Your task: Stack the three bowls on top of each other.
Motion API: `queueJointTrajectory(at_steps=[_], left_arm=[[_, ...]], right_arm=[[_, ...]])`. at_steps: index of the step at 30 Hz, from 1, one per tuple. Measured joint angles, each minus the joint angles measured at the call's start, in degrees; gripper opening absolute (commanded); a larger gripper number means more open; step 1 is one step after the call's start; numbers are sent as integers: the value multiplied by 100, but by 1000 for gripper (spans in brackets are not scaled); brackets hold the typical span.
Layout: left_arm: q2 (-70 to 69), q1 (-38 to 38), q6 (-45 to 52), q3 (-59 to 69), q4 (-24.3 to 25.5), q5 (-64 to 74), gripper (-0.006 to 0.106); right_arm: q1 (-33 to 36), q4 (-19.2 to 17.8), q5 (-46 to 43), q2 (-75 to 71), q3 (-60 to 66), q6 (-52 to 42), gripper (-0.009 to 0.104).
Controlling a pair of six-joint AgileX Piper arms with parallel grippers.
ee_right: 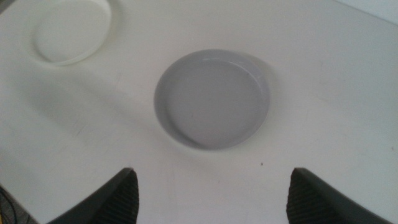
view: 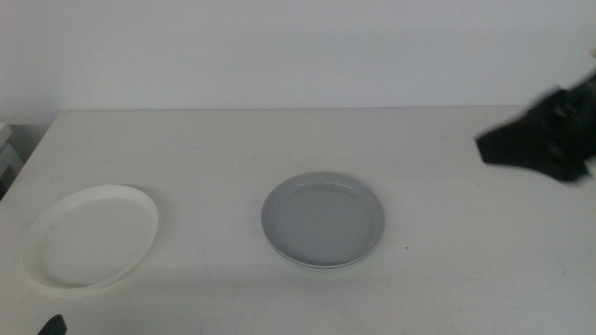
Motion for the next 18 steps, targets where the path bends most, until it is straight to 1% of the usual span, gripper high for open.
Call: queueJointTrajectory(at_steps=[4,9,14,18], left_arm=[[0,0,0,0,0,0,86],[0,0,0,0,0,0,86],[0,0,0,0,0,0,86],[0,0,0,0,0,0,86]], right_arm=[[0,-5,-4,-863,505,-59,60],[0,-12,-41,-1586,745,-97,60],[0,-12,-47,-1793,774,-114,60],[0,69,-35,-1793,781,-115,60]])
